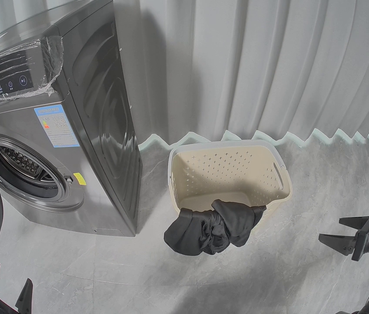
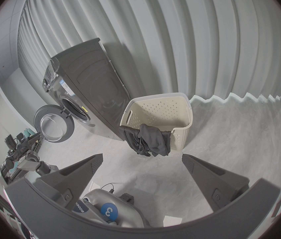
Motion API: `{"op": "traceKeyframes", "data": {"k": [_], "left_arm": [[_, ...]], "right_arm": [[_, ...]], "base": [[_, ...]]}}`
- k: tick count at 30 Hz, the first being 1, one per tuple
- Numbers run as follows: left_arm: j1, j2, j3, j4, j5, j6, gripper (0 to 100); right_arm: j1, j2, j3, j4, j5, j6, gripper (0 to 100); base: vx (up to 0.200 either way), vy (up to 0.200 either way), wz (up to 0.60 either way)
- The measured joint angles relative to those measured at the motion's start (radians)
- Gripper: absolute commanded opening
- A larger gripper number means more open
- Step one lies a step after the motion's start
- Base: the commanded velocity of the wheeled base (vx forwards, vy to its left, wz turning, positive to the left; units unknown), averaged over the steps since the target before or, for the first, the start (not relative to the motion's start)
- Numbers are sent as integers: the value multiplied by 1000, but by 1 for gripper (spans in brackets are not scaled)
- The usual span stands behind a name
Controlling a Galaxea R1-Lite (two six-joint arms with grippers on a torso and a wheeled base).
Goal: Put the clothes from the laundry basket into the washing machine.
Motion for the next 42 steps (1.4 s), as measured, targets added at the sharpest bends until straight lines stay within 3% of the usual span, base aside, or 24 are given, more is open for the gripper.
{"op": "traceKeyframes", "data": {"k": [8,11,22,33,42], "left_arm": [[0,0,0,0,0,0,100],[0,0,0,0,0,0,100],[0,0,0,0,0,-1,100],[0,0,0,0,0,-1,100],[0,0,0,0,0,-2,100]], "right_arm": [[127,226,11,-171,-147,95,100],[163,302,7,-219,-183,114,100],[214,596,-45,-391,-248,171,100],[214,901,-93,-634,-283,179,100],[215,1087,-188,-709,-328,178,100]], "base": [[0,0,0],[0,0,0],[0,0,0],[0,0,0],[0,0,0]]}}
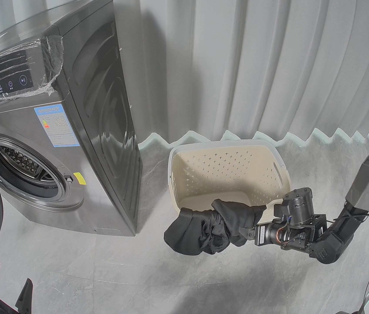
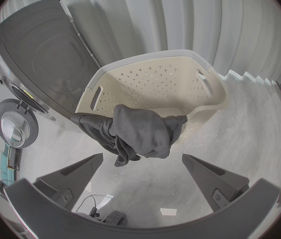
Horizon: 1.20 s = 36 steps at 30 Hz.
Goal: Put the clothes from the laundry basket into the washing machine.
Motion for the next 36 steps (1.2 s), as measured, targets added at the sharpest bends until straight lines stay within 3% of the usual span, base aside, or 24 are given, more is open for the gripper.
{"op": "traceKeyframes", "data": {"k": [11,31,32,36], "left_arm": [[0,0,0,0,1,0,100],[0,0,0,0,1,-1,100],[0,0,0,0,1,-1,100],[0,0,0,0,1,-1,100]], "right_arm": [[0,134,-128,9,-5,1,100],[-1,275,-323,19,-29,49,100],[-2,277,-326,20,-30,49,0],[-3,289,-340,18,-29,49,0]], "base": [[0,0,0],[0,0,0],[0,0,0],[0,0,0]]}}
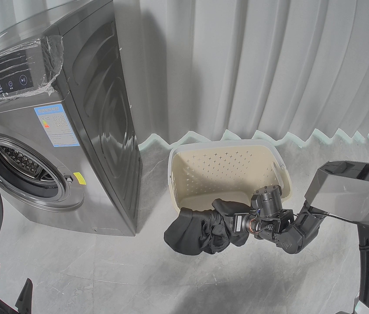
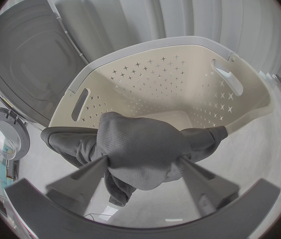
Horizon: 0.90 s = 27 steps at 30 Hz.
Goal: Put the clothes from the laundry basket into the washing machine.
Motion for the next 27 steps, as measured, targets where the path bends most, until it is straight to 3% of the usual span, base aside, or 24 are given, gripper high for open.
{"op": "traceKeyframes", "data": {"k": [14,27], "left_arm": [[0,0,0,0,0,-3,100],[0,0,0,0,0,-3,100]], "right_arm": [[35,-12,39,-53,2,29,0],[81,-226,249,-170,-5,25,0]], "base": [[0,0,0],[0,0,0]]}}
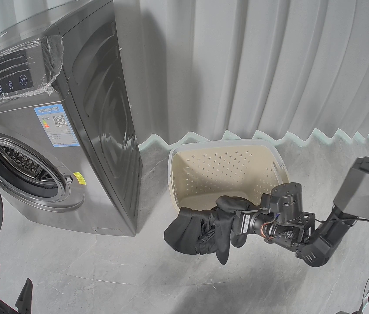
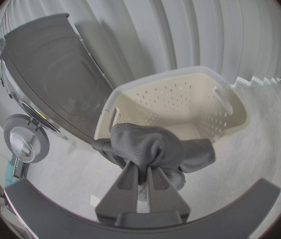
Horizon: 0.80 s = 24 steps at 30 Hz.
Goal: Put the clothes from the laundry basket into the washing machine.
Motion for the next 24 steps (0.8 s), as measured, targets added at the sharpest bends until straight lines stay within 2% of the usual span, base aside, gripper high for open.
{"op": "traceKeyframes", "data": {"k": [7,13,20,24], "left_arm": [[0,0,0,0,2,0,100],[0,0,0,0,2,2,100],[1,0,0,0,2,13,100],[2,0,0,-1,-7,38,100]], "right_arm": [[37,-209,109,-58,-29,-1,0],[73,-380,158,-75,-41,-18,0],[136,-554,178,-64,-40,-128,0],[163,-609,186,-69,-42,-158,0]], "base": [[0,0,0],[0,0,0],[0,0,0],[0,0,0]]}}
